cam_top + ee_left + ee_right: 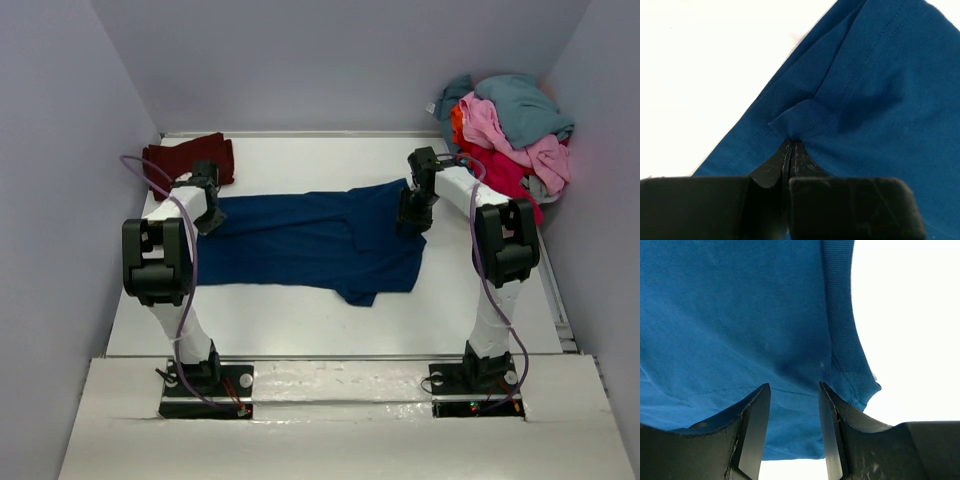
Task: Fold and stack the t-shirts
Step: Fold the flattened tshirt in 1/3 of the way
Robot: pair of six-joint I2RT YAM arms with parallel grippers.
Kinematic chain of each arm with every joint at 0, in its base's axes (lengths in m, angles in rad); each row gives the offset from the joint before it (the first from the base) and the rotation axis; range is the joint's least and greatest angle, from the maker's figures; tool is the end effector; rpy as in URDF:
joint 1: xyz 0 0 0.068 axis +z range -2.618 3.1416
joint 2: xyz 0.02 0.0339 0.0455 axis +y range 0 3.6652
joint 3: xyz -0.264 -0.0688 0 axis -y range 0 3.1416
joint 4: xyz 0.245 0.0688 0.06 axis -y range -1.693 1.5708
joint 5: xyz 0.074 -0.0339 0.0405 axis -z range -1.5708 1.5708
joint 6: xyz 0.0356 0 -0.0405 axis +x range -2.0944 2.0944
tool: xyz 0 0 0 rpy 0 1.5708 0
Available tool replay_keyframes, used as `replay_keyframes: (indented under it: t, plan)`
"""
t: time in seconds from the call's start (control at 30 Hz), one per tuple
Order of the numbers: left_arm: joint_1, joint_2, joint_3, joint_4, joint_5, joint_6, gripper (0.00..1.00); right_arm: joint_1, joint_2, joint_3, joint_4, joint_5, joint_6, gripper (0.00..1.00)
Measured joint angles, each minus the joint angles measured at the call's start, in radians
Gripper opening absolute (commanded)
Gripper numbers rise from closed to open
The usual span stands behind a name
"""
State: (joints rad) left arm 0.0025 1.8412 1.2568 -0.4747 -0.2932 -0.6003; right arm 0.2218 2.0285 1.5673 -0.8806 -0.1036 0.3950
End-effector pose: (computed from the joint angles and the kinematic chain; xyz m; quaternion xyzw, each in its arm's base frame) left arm 0.3809 0.0112 0.1885 -0.3194 0.9030 0.0613 0.2809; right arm 0.3968 0.0933 0.1885 0.0799 0.9889 0.0836 0.0931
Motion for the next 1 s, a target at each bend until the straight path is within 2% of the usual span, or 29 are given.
replay_keyframes:
  t: [0.07, 0.17, 0.2, 0.27, 0.3, 0.43, 0.53, 0.87, 1.0]
  plan:
    - [0.006, 0.000, -0.007, 0.002, 0.004, -0.001, 0.06, 0.000, 0.000, 0.000, 0.000, 0.000, 0.000, 0.49]
    - [0.012, 0.000, -0.013, 0.007, 0.019, -0.001, 0.30, 0.000, 0.000, -0.002, 0.000, -0.001, 0.000, 0.49]
    - [0.013, 0.000, -0.014, 0.008, 0.026, -0.001, 0.43, 0.000, 0.000, -0.003, 0.000, -0.001, 0.000, 0.49]
    - [0.015, 0.000, -0.019, 0.015, 0.033, 0.006, 0.54, 0.000, 0.000, -0.005, 0.000, -0.002, 0.000, 0.51]
    - [0.016, 0.000, -0.022, 0.017, 0.037, 0.003, 0.63, 0.000, 0.000, -0.006, 0.000, -0.002, -0.002, 0.52]
    - [0.017, -0.003, -0.051, 0.046, 0.046, 0.009, 0.80, 0.001, -0.004, -0.011, 0.004, -0.002, -0.011, 0.57]
    - [0.014, -0.035, -0.085, 0.054, 0.042, 0.014, 0.84, 0.002, -0.027, -0.021, 0.006, -0.002, -0.016, 0.59]
    - [-0.052, -0.255, -0.105, 0.055, -0.027, 0.016, 0.84, 0.050, -0.151, -0.025, -0.006, 0.000, -0.038, 0.60]
    - [-0.071, -0.274, -0.109, 0.038, -0.036, 0.013, 0.84, 0.092, -0.164, -0.037, -0.019, -0.001, -0.043, 0.60]
